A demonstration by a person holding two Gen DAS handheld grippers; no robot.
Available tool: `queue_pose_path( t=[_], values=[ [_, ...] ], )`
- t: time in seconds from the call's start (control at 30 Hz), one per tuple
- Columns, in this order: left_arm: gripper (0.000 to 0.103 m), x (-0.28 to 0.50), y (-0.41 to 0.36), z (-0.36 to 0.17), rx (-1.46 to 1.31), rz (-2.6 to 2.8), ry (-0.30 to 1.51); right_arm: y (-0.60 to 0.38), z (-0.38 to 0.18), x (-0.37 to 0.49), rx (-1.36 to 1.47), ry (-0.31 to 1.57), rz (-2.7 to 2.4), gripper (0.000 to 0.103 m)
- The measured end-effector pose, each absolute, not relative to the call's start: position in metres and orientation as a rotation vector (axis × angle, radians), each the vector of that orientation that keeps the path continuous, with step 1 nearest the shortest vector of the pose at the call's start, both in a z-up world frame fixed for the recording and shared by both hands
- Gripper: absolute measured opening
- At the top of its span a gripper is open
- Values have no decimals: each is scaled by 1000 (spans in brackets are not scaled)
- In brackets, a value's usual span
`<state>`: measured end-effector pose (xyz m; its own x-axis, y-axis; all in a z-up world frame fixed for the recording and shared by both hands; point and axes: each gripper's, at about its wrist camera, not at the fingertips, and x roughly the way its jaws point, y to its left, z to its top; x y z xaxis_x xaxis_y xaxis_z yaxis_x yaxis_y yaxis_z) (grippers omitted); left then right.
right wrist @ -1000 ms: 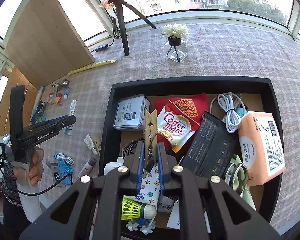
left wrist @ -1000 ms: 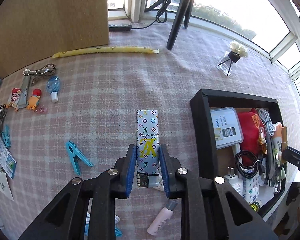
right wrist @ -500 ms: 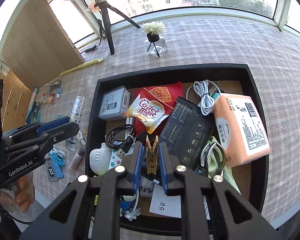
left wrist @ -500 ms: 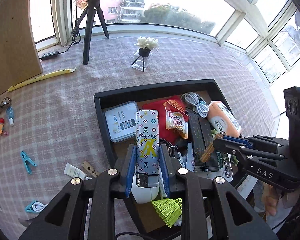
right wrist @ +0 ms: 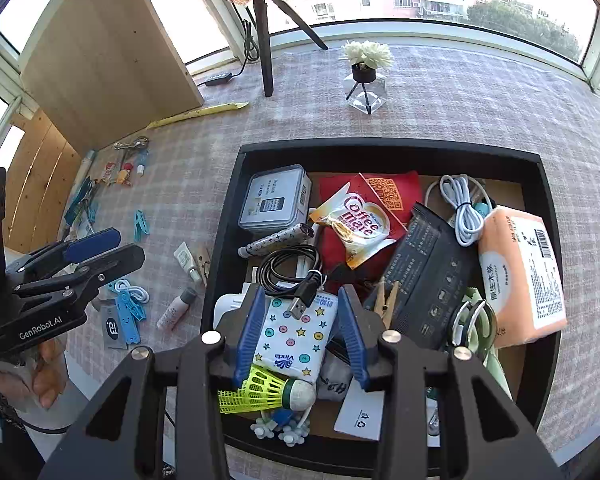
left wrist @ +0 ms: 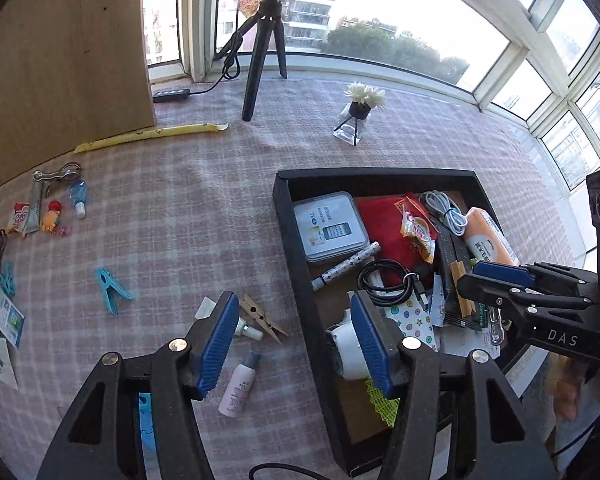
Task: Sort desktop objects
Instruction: 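Withdraw both open tools from the tray back toward the table items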
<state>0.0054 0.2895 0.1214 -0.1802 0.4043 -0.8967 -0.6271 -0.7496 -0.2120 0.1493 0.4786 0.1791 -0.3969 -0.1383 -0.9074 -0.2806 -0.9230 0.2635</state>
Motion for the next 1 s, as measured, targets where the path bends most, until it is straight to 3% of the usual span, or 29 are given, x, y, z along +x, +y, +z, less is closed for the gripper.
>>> queue_pose_path(
  t=[0.6, 0.77, 1.0],
  values=[
    [50, -26, 65, 51, -1756, 2275, -162, 323, 153, 78, -2042, 308, 2738, 39],
    [46, -13, 43, 32, -1820, 2265, -237, 278, 133, 74, -2166, 230, 2752, 39],
    [46, 12, 65, 21, -1810, 2202, -176, 239, 98, 62, -2308, 184, 2688, 39]
  ],
)
